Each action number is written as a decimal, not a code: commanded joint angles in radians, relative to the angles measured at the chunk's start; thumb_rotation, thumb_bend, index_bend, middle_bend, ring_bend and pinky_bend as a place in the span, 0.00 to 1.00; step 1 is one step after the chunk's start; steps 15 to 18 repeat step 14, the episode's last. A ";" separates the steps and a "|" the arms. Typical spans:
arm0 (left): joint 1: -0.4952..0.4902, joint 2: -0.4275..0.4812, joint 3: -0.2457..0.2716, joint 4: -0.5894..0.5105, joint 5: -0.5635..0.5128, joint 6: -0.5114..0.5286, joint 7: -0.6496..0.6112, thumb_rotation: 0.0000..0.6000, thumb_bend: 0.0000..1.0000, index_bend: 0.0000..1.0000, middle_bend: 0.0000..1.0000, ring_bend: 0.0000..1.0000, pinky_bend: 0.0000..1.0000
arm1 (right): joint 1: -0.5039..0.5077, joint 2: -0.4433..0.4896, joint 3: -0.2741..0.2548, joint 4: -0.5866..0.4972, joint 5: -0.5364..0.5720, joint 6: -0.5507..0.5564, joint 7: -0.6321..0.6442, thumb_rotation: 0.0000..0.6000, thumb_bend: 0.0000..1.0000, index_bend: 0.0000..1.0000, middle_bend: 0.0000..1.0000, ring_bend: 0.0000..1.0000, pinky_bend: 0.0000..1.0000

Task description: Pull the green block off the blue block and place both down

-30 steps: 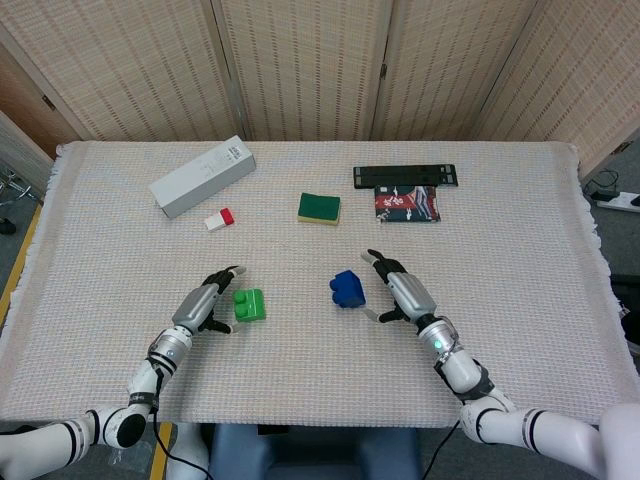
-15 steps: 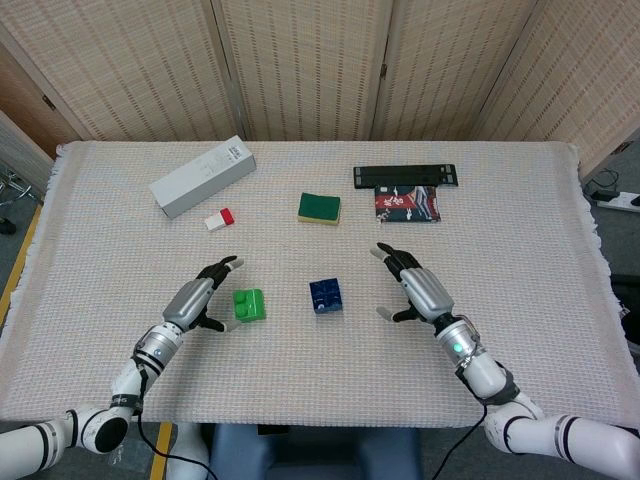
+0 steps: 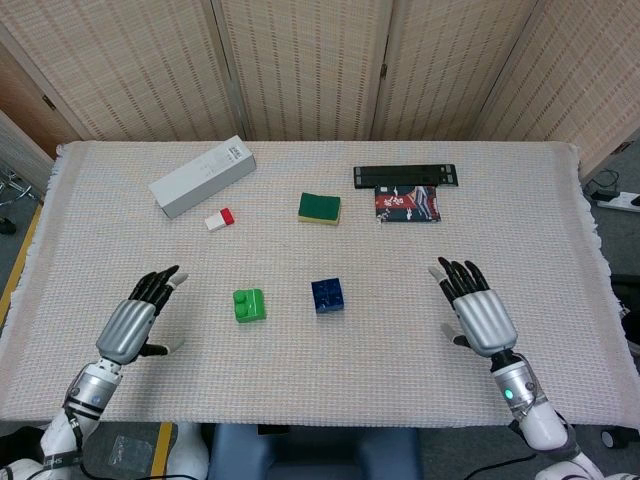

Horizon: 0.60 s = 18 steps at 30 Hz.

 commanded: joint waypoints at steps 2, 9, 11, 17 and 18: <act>0.125 -0.003 0.061 0.063 0.006 0.121 0.156 1.00 0.26 0.09 0.03 0.00 0.00 | -0.118 -0.011 -0.046 -0.025 0.004 0.157 -0.105 1.00 0.32 0.00 0.00 0.00 0.00; 0.174 0.019 0.050 0.006 0.018 0.205 0.271 1.00 0.26 0.09 0.03 0.00 0.00 | -0.146 -0.051 -0.057 0.011 -0.043 0.192 -0.152 1.00 0.32 0.00 0.00 0.00 0.00; 0.182 0.023 0.049 0.005 0.026 0.215 0.260 1.00 0.26 0.09 0.03 0.00 0.00 | -0.146 -0.049 -0.058 0.011 -0.042 0.177 -0.143 1.00 0.32 0.00 0.00 0.00 0.00; 0.189 0.027 0.047 0.000 0.027 0.216 0.253 1.00 0.26 0.09 0.03 0.00 0.00 | -0.146 -0.049 -0.051 0.013 -0.040 0.165 -0.140 1.00 0.32 0.00 0.00 0.00 0.00; 0.189 0.027 0.047 0.000 0.027 0.216 0.253 1.00 0.26 0.09 0.03 0.00 0.00 | -0.146 -0.049 -0.051 0.013 -0.040 0.165 -0.140 1.00 0.32 0.00 0.00 0.00 0.00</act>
